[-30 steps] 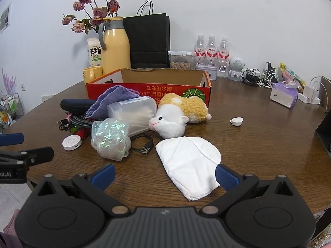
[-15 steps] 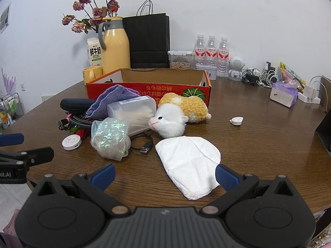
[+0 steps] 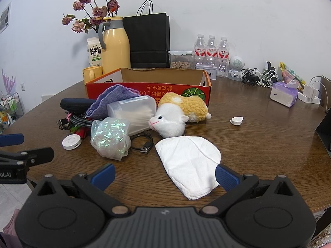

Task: Organize objects

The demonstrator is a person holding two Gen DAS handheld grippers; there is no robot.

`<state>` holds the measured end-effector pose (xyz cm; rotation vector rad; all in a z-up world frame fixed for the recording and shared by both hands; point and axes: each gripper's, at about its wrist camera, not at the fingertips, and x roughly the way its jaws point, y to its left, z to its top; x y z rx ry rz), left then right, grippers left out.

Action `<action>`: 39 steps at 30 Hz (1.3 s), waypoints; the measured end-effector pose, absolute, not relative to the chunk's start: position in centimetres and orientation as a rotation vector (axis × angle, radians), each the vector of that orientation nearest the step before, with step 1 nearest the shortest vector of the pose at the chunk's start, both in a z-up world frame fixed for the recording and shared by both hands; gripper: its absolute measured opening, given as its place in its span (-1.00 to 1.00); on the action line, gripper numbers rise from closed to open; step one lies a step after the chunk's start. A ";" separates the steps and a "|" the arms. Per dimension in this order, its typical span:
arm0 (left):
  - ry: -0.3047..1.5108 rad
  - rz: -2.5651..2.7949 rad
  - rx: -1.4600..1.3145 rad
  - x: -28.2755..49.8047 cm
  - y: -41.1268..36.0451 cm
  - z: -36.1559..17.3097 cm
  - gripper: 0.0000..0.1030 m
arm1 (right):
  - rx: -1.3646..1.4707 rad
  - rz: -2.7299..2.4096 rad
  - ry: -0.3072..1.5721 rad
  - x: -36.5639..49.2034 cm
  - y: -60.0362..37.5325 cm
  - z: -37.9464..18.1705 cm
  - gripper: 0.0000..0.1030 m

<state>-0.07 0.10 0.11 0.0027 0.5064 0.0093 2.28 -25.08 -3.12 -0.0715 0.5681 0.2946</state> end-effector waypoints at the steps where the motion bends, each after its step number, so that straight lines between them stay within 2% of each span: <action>1: 0.506 0.009 0.003 0.0 0.1 0.1 1.00 | -0.071 0.295 0.568 2.3 -25.1 -3.1 1.00; 39: 0.515 0.011 0.004 0.0 0.0 -0.6 1.00 | -0.071 0.296 0.575 2.6 -25.1 -3.4 1.00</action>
